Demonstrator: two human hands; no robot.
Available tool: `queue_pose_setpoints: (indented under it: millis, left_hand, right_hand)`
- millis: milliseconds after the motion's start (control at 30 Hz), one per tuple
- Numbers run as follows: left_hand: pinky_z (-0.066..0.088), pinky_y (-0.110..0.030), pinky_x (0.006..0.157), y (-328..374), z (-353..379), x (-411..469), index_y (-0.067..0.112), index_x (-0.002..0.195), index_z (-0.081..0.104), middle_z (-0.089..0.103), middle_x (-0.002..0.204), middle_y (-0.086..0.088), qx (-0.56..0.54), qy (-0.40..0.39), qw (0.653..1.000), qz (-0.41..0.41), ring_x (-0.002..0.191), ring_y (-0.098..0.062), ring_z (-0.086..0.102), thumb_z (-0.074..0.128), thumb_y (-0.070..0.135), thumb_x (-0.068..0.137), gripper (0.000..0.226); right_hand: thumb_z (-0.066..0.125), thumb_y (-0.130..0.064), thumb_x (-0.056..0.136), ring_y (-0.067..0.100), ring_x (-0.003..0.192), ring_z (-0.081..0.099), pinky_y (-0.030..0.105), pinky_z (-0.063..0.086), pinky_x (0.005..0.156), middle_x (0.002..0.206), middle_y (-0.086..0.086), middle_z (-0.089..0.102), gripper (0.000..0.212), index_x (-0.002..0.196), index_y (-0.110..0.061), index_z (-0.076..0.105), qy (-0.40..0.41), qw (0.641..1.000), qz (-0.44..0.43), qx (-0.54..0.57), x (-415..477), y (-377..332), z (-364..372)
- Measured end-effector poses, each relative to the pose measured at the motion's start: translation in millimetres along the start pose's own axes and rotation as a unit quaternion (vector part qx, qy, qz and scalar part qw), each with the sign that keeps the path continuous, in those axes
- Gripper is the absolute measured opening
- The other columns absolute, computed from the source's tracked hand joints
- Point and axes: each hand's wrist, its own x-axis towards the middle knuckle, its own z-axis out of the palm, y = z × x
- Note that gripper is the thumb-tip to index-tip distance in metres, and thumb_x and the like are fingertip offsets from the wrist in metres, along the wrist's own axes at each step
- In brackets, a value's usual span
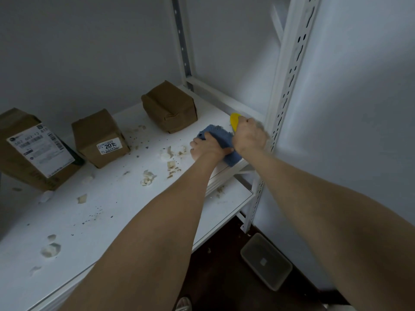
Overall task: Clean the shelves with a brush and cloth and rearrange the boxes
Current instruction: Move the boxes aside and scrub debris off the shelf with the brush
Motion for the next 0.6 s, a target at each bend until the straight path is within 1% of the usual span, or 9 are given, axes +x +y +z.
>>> queue_pose_setpoints:
  millis: [67, 133, 200, 267, 333, 433, 500, 567, 600]
  left_hand:
    - [0.038, -0.04, 0.098, 0, 1, -1, 0.019, 0.141, 0.024, 0.033, 0.136, -0.015, -0.038, 0.008, 0.999, -0.026, 0.126, -0.033, 0.035, 0.069, 0.063, 0.068, 0.096]
    - [0.043, -0.04, 0.09, 3, 0, -2, 0.02, 0.137, 0.028, 0.033, 0.132, -0.014, -0.088, 0.008, 0.996, -0.03, 0.12, -0.034, 0.043, 0.071, 0.055, 0.071, 0.086]
    - [0.045, -0.039, 0.084, 7, 0, -3, 0.019, 0.136, 0.032, 0.033, 0.132, -0.015, -0.152, 0.001, 0.988, -0.026, 0.114, -0.035, 0.049, 0.069, 0.045, 0.077, 0.075]
    - [0.045, -0.039, 0.089, 9, 1, -5, 0.015, 0.137, 0.032, 0.034, 0.135, -0.017, -0.185, 0.002, 0.982, -0.025, 0.116, -0.036, 0.048, 0.065, 0.034, 0.084, 0.066]
    - [0.043, -0.038, 0.095, 10, 1, -5, 0.011, 0.135, 0.035, 0.041, 0.136, -0.018, -0.195, 0.008, 0.98, -0.021, 0.12, -0.035, 0.048, 0.059, 0.026, 0.089, 0.055]
    - [0.045, -0.034, 0.09, 10, -2, -6, 0.013, 0.13, 0.046, 0.055, 0.129, -0.014, -0.249, 0.002, 0.968, -0.012, 0.116, -0.03, 0.055, 0.053, 0.029, 0.093, 0.041]
    - [0.044, -0.031, 0.084, 8, -4, -10, 0.014, 0.127, 0.05, 0.059, 0.126, -0.013, -0.287, 0.031, 0.957, 0.001, 0.114, -0.03, 0.056, 0.05, 0.029, 0.094, 0.036]
    - [0.044, -0.032, 0.088, 5, -7, -12, 0.013, 0.127, 0.05, 0.058, 0.126, -0.013, -0.325, 0.056, 0.944, -0.003, 0.115, -0.031, 0.055, 0.048, 0.025, 0.094, 0.035]
    - [0.045, -0.035, 0.091, 4, -8, -13, 0.012, 0.127, 0.049, 0.058, 0.126, -0.014, -0.34, 0.064, 0.938, -0.011, 0.115, -0.032, 0.055, 0.045, 0.022, 0.094, 0.034]
  right_hand:
    - [0.057, -0.014, 0.09, 0.033, 0.11, 0.055, 0.033, 0.037, 0.072, 0.125, 0.014, 0.053, 0.042, 0.13, -0.009, 0.044, -0.003, 1.0, 0.0, 0.025, 1, -1, 2]
    - [0.054, -0.014, 0.092, 0.033, 0.109, 0.057, 0.033, 0.037, 0.073, 0.125, 0.014, 0.054, 0.04, 0.131, -0.011, 0.044, 0.003, 0.999, -0.002, 0.039, 0, -1, 5]
    - [0.054, -0.017, 0.093, 0.034, 0.11, 0.057, 0.034, 0.042, 0.077, 0.126, 0.012, 0.055, 0.04, 0.132, -0.012, 0.044, 0.01, 0.999, -0.009, 0.049, -1, -1, 8]
    - [0.054, -0.02, 0.094, 0.034, 0.111, 0.057, 0.036, 0.045, 0.083, 0.125, 0.012, 0.057, 0.039, 0.131, -0.013, 0.045, 0.011, 0.998, -0.014, 0.06, -1, -1, 10]
    - [0.053, -0.022, 0.094, 0.033, 0.112, 0.056, 0.037, 0.045, 0.086, 0.125, 0.011, 0.057, 0.041, 0.133, -0.014, 0.043, 0.003, 0.997, -0.008, 0.076, -1, -1, 13]
    - [0.052, -0.026, 0.095, 0.032, 0.115, 0.056, 0.037, 0.044, 0.09, 0.128, 0.011, 0.057, 0.044, 0.137, -0.015, 0.042, -0.014, 0.993, 0.014, 0.116, -1, 1, 15]
    - [0.048, -0.029, 0.097, 0.033, 0.116, 0.055, 0.038, 0.043, 0.092, 0.13, 0.011, 0.057, 0.042, 0.136, -0.014, 0.044, -0.025, 0.989, 0.021, 0.143, -2, 2, 13]
    - [0.045, -0.028, 0.098, 0.033, 0.117, 0.054, 0.037, 0.043, 0.091, 0.131, 0.012, 0.057, 0.038, 0.132, -0.013, 0.049, -0.03, 0.985, 0.028, 0.167, -2, 1, 11]
    - [0.044, -0.027, 0.098, 0.034, 0.115, 0.055, 0.036, 0.043, 0.087, 0.127, 0.013, 0.059, 0.034, 0.127, -0.011, 0.053, -0.027, 0.984, 0.034, 0.17, -2, 0, 9]
